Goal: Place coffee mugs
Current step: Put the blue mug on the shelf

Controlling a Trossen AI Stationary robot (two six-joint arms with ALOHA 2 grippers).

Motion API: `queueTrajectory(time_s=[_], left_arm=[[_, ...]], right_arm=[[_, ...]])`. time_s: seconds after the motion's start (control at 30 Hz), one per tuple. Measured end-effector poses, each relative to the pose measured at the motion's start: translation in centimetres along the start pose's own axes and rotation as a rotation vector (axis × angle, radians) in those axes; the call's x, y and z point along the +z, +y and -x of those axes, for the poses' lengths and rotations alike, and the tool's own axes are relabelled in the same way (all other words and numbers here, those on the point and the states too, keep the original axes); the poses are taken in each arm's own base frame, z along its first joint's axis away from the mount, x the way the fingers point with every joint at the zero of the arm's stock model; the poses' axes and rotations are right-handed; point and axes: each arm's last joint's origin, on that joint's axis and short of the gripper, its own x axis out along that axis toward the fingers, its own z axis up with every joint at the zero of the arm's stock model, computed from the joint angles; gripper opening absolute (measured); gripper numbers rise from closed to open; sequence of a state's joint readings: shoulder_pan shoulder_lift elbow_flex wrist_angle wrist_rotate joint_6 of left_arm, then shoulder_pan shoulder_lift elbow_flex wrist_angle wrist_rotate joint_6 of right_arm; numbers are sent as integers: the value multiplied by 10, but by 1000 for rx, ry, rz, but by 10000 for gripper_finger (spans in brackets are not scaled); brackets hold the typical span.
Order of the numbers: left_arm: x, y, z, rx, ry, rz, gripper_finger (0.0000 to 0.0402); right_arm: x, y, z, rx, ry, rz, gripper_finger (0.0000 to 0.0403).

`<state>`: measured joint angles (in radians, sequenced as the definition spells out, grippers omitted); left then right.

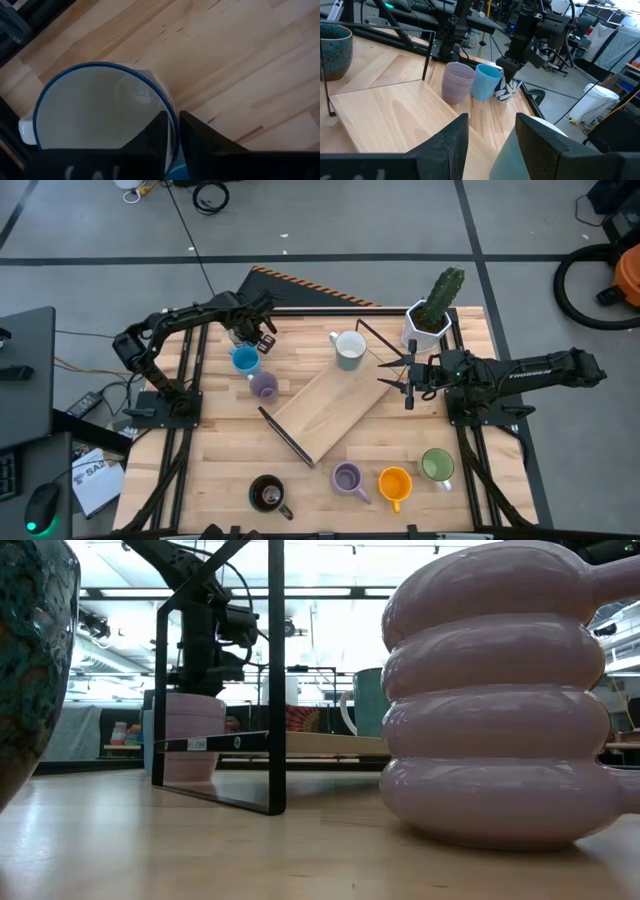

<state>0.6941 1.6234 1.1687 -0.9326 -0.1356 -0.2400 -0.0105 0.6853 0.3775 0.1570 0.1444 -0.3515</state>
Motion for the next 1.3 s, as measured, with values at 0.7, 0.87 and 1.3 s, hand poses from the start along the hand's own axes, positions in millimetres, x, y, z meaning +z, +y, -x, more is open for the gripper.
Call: queueTrajectory(time_s=[0.7,0.87,1.3], left_arm=[[18,-59,75,-237,-161,-151,22],[8,-104,97,-321,-149,-137,22],[23,-198,109,-338,-75,-229,22]], right_arm=[[0,-1,0,-41,14,16,169],[1,-2,0,-46,3,42,169],[-3,-17,-1,-138,27,53,169]])
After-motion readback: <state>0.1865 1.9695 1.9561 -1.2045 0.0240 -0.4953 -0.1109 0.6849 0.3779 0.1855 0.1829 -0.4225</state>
